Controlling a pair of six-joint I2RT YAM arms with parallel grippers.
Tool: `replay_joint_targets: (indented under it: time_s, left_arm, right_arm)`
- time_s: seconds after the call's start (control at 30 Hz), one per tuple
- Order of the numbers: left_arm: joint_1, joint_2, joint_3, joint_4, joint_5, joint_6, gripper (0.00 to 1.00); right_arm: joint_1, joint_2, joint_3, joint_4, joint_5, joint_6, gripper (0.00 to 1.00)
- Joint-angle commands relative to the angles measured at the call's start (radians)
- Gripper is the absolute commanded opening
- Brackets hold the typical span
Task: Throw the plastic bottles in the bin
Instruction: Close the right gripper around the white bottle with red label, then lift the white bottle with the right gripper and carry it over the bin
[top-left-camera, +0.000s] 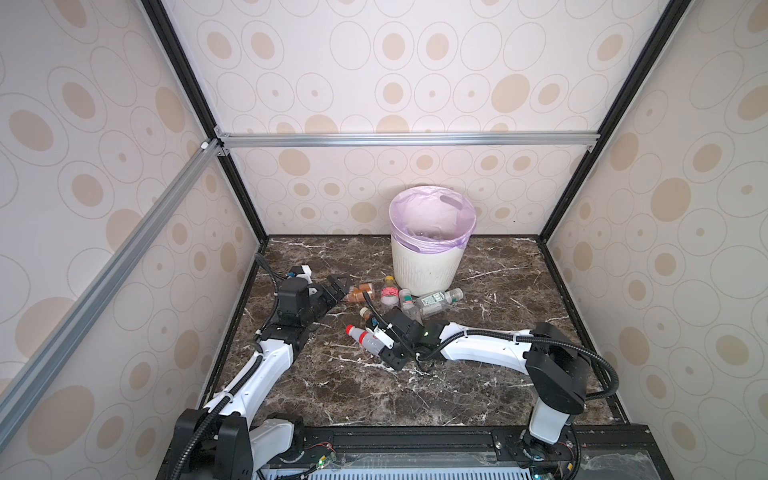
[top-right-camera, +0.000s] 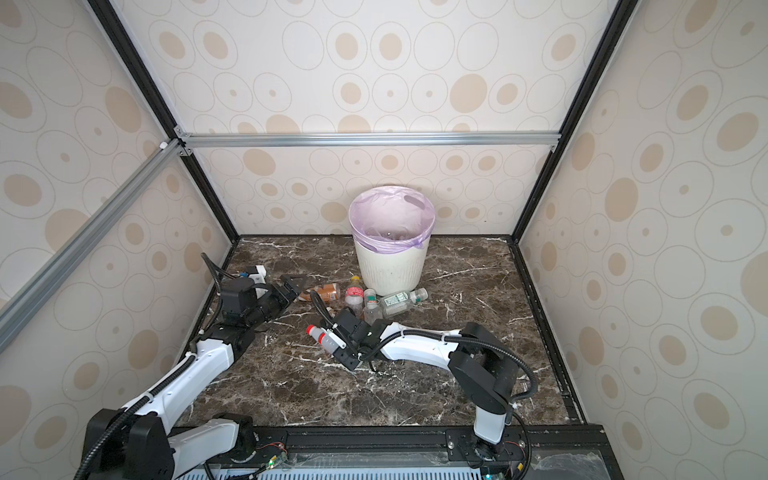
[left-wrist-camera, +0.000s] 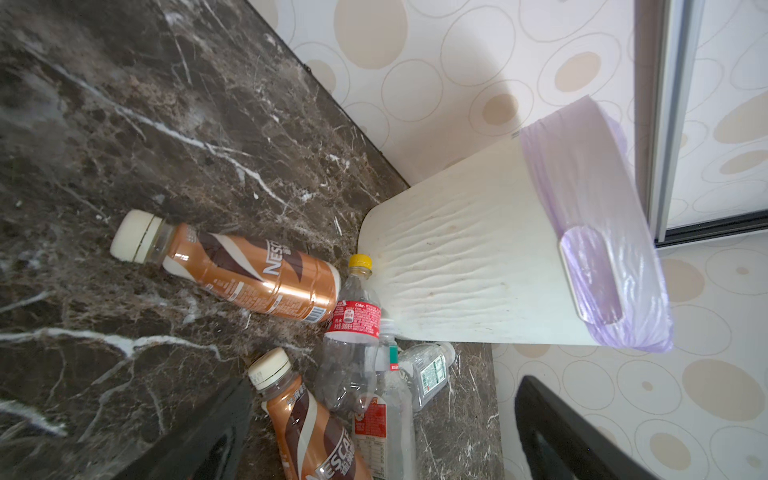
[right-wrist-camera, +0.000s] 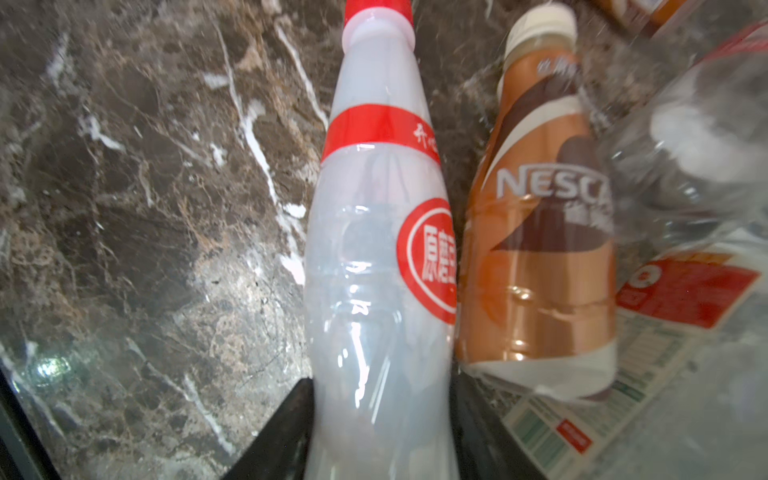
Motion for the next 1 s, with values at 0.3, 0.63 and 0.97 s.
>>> replay_joint_targets:
  time_s: [0.3, 0.63, 0.97]
  left_arm:
    - [0.030, -0.090, 0.096, -0.081, -0.058, 0.062, 0.99]
    - [0.032, -0.089, 0.162, 0.017, 0.023, 0.071, 0.99]
    - [-0.088, -0.019, 0.343, 0.063, -0.006, 0.126, 0.99]
  right_arm:
    - [-0.074, -0.032, 0.223, -0.065, 0.052, -0.090, 0.52]
    - [-0.171, -0.081, 0.405, 0.028, 0.144, -0.144, 0.52]
    - [-0.279, -0.186, 0.503, 0.286, 0.273, -0.221, 0.51]
